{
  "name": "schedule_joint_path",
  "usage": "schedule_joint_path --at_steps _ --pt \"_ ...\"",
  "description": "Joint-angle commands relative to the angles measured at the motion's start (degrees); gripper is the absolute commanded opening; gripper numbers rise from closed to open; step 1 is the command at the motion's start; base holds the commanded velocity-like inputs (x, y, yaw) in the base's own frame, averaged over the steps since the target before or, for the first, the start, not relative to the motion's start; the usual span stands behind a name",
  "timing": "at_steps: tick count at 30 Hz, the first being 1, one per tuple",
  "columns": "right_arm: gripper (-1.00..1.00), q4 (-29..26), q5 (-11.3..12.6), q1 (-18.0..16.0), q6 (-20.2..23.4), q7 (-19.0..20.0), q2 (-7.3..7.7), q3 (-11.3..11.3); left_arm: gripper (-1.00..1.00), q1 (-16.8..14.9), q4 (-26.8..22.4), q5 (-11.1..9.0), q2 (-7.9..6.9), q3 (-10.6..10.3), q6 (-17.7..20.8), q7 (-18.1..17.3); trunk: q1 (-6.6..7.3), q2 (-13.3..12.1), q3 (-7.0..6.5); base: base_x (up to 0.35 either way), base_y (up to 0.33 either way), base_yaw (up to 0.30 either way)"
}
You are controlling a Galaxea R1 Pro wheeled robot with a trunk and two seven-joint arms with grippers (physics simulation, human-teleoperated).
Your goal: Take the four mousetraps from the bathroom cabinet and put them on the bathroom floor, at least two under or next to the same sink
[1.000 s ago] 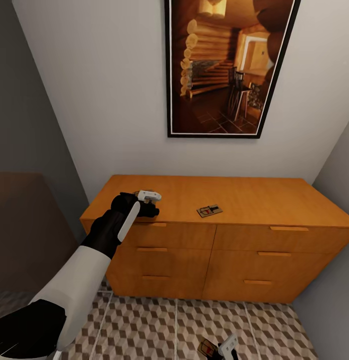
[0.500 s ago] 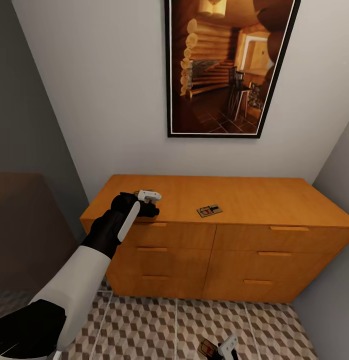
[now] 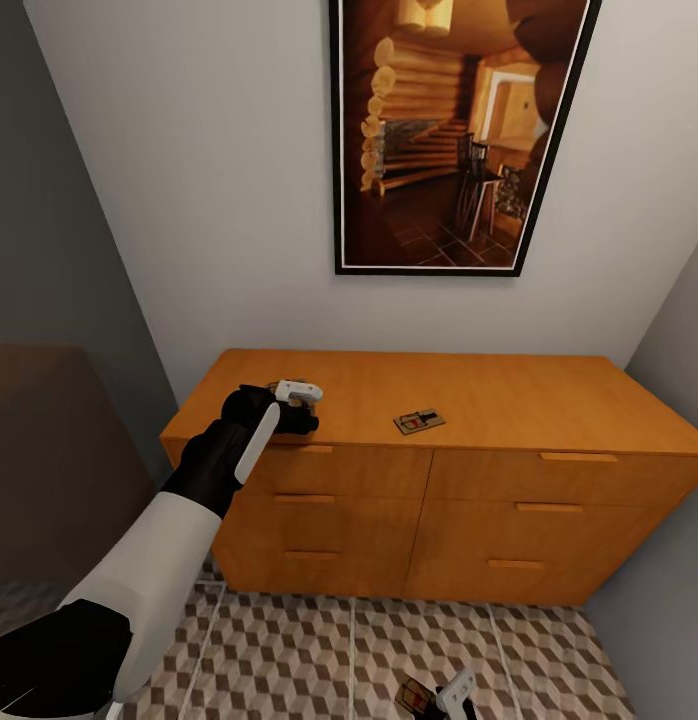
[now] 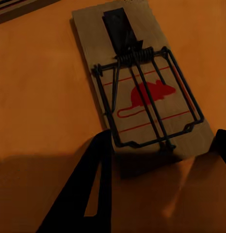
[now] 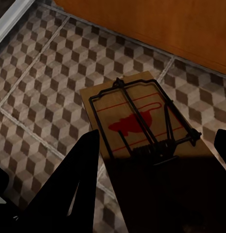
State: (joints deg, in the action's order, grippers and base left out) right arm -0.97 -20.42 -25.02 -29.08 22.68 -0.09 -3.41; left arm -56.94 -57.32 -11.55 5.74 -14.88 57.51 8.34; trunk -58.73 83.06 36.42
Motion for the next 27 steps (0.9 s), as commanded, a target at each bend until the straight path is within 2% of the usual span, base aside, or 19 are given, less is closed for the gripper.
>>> schedule_joint_path --at_steps 1,16,27 --pt "-1.00 0.01 -0.23 -0.03 -0.10 0.17 0.00 -0.37 -1.00 -0.02 1.24 -0.14 -0.01 -0.09 0.23 0.45 0.00 0.02 0.06 0.000 0.000 0.000" --pt "-1.00 0.01 -0.21 -0.03 -0.10 0.18 0.00 -0.37 -1.00 -0.01 1.38 -0.14 -0.03 -0.07 0.23 0.45 0.00 0.02 0.06 0.000 0.000 0.000" --pt "-1.00 0.02 -0.22 -0.03 -0.10 0.19 0.00 -0.37 -1.00 -0.01 -1.67 -0.05 -0.03 -0.06 0.29 0.45 0.00 0.02 0.06 0.000 0.000 0.000"
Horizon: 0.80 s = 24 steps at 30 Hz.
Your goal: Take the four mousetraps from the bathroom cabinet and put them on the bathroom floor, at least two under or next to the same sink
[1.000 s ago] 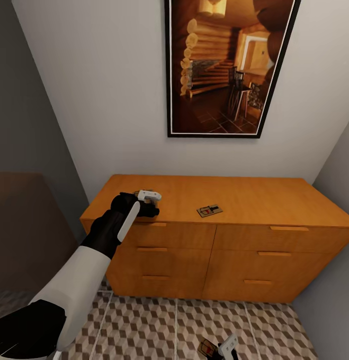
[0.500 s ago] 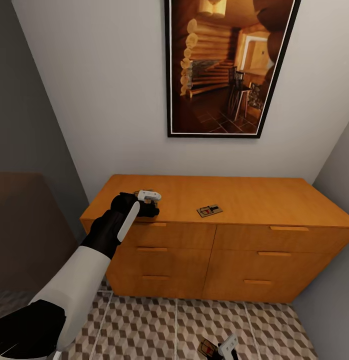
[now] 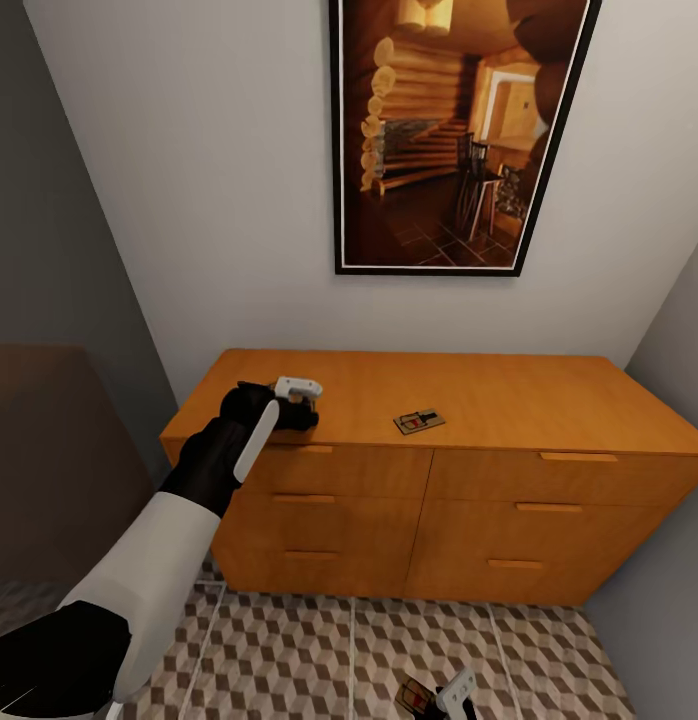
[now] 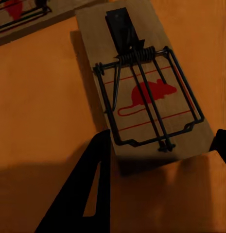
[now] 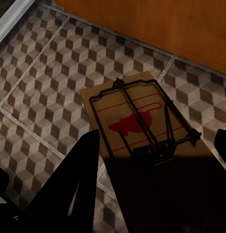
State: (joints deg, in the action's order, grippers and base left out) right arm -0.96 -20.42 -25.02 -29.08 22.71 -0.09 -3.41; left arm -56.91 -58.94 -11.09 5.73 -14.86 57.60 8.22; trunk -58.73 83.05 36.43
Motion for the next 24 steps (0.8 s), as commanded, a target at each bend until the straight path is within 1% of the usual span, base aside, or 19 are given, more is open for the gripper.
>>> schedule_joint_path --at_steps 1,12,16,21,24 --pt "-1.00 0.00 -0.23 -0.03 -0.10 0.16 0.00 -0.37 -1.00 -0.04 -0.51 -0.51 -0.01 -0.07 0.21 0.57 0.00 0.03 0.05 0.000 0.000 0.000" --pt "-1.00 0.02 -0.24 -0.03 -0.10 0.16 0.00 -0.37 -1.00 -0.04 -5.01 -0.51 0.01 0.20 0.40 0.57 0.00 0.03 0.05 0.000 0.000 0.000" --pt "-1.00 0.05 -0.24 -0.03 -0.10 0.15 0.00 -0.37 -1.00 -0.04 -7.39 -0.51 -0.01 0.26 0.51 0.57 0.00 0.03 0.05 0.000 0.000 0.000" --pt "-1.00 0.02 -0.22 -0.03 -0.10 0.15 0.00 -0.37 -1.00 -0.04 -8.98 -0.51 -0.01 0.13 0.57 0.57 0.00 0.03 0.05 0.000 0.000 0.000" --pt "-1.00 0.05 -0.22 -0.03 -0.10 0.16 0.00 -0.37 -1.00 -0.04 -9.00 -0.57 -0.13 0.05 0.58 0.57 0.00 0.03 0.05 0.000 0.000 0.000"
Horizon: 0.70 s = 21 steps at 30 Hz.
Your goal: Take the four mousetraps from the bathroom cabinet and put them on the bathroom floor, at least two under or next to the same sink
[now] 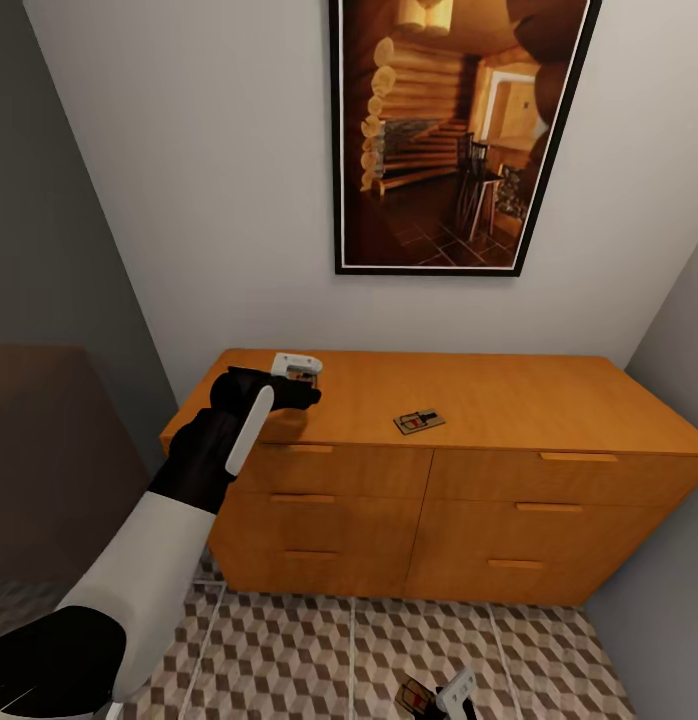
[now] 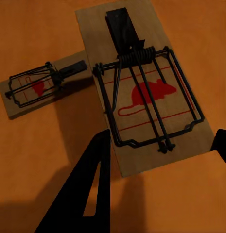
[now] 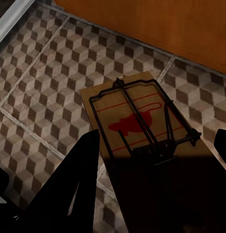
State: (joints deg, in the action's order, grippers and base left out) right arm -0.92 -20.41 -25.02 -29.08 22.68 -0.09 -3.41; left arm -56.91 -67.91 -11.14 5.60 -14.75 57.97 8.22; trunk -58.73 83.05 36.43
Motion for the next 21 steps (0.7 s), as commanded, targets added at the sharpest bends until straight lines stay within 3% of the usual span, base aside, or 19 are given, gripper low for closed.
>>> schedule_joint_path --at_steps 1,6,21 --pt "-1.00 0.00 -0.23 -0.03 -0.10 0.18 0.00 -0.37 -1.00 -0.04 0.02 -0.52 -0.02 -0.07 0.19 0.57 0.00 0.03 0.05 0.000 0.000 0.000" --pt "-1.00 0.01 -0.24 -0.03 -0.10 0.18 0.00 -0.37 -1.00 -0.04 0.42 -0.54 -0.06 -0.10 0.15 0.57 0.00 0.03 0.05 -0.130 0.000 0.000" --pt "-1.00 -0.01 -0.22 -0.03 -0.10 0.17 0.00 -0.37 -1.00 0.27 1.70 -0.55 -0.07 -0.11 0.13 0.57 0.00 0.03 0.05 -0.319 0.000 0.000"
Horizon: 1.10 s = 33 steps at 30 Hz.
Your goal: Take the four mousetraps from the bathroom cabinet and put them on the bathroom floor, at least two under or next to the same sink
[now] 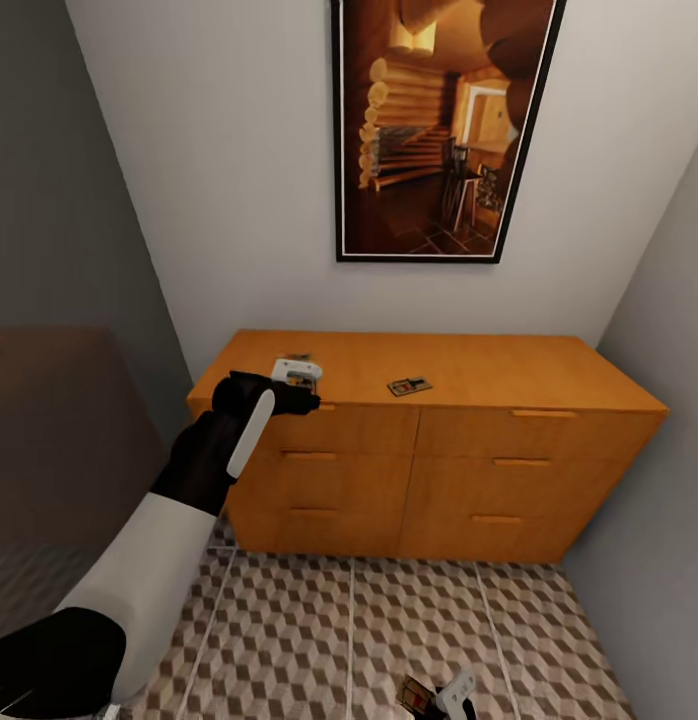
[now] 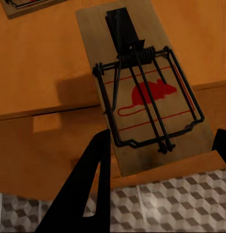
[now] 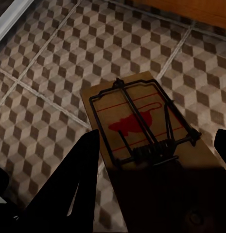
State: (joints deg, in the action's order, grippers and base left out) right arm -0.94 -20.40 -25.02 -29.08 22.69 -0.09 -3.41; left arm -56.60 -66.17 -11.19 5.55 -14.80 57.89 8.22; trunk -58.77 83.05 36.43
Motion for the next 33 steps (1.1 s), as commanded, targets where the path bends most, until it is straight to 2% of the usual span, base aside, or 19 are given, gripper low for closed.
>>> schedule_joint_path --at_steps 1,9,22,33 --pt "-1.00 0.01 -0.24 -0.03 -0.10 0.18 0.00 -0.37 -1.00 0.17 -0.03 -0.50 -0.01 -0.06 0.21 0.57 0.04 0.03 0.05 -0.332 0.000 0.000" --pt "-1.00 0.01 -0.23 -0.03 -0.10 0.17 0.00 -0.37 -1.00 0.60 0.10 -0.50 -0.01 -0.07 0.21 0.57 0.04 0.03 0.05 -0.333 0.000 0.000" --pt "-1.00 0.01 -0.23 -0.03 -0.10 0.16 0.00 -0.37 -1.00 0.62 3.85 -0.50 -0.01 -0.13 -0.03 0.57 0.04 0.03 0.05 -0.332 0.000 0.000" --pt "-1.00 0.01 -0.24 -0.03 -0.10 0.16 0.00 -0.37 -1.00 1.57 9.89 -0.50 0.15 -0.16 -0.20 0.45 0.04 0.03 0.05 -0.073 0.000 0.000"
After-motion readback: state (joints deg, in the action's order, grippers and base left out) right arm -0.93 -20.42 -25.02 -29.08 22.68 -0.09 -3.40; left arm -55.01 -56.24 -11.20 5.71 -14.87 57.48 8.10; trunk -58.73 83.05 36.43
